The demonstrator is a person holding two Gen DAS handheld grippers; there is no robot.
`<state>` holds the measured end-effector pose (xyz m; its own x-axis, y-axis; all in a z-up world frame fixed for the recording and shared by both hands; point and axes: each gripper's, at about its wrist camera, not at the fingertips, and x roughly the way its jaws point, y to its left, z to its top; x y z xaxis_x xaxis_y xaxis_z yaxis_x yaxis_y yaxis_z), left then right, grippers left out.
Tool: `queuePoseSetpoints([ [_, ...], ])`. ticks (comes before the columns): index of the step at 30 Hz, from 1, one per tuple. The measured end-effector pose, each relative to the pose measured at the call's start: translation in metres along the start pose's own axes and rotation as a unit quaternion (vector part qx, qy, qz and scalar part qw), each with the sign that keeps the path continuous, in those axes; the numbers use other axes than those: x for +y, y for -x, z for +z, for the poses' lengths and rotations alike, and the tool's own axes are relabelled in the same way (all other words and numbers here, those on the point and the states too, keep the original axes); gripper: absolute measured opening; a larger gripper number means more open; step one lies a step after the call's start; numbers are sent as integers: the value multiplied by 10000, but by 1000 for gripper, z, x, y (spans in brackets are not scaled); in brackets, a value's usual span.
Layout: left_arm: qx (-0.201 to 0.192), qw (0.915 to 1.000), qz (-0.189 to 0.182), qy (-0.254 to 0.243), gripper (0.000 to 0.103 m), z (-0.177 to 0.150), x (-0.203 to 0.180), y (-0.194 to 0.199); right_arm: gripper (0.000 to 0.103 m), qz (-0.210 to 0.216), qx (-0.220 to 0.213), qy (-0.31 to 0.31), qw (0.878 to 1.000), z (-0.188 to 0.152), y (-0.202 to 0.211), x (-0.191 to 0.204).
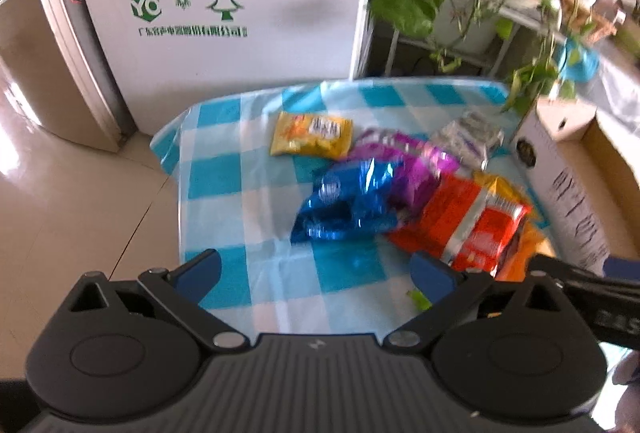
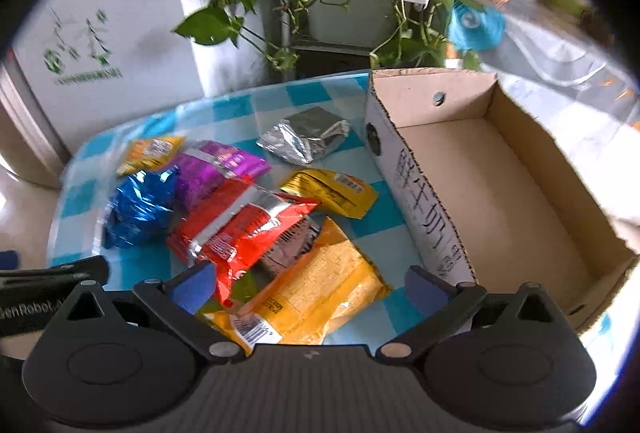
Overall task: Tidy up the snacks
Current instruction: 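Move left tool toward blue foil bag while right tool approaches yellow bag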
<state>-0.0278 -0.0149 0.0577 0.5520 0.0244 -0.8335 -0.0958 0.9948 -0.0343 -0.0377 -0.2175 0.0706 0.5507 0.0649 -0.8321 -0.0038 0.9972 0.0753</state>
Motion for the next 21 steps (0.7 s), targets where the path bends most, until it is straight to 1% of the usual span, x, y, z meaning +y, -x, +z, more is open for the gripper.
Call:
queuePoseSetpoints([
  [2,-179,9998,81,-74,100,14,5,5,103,271,-79,-165,9995,4,7,-13],
  [4,-408,9989,122,-179,100,29,11,10,103,394,-213,-307,9985,7,13,-26],
  [6,-537,9983,39,-201,100,43,17,11,103,530,-291,-341,9976,9,17,-35],
  [9,-656,9974,-97,-270,100,60,23,5,103,890,-362,-185,9952,7,19,-40],
  [12,-433,9983,-365,-98,100,68,27,-12,101,1080,-279,81,9937,4,14,-37],
  [15,-86,9977,-674,40,100,65,23,-29,98,1112,-243,391,9927,-2,10,-32],
  [16,-5,9971,-760,73,100,63,22,-34,97,1119,-168,384,9928,-4,8,-32],
  [18,144,9961,-869,78,100,60,17,-42,95,1183,170,43,9928,-9,-3,-37],
  [19,214,9958,-889,40,100,59,13,-47,94,1261,396,-225,9910,-11,-9,-40],
  [21,306,9956,-889,-33,100,58,6,-55,92,1351,676,-554,9870,-14,-20,-42],
])
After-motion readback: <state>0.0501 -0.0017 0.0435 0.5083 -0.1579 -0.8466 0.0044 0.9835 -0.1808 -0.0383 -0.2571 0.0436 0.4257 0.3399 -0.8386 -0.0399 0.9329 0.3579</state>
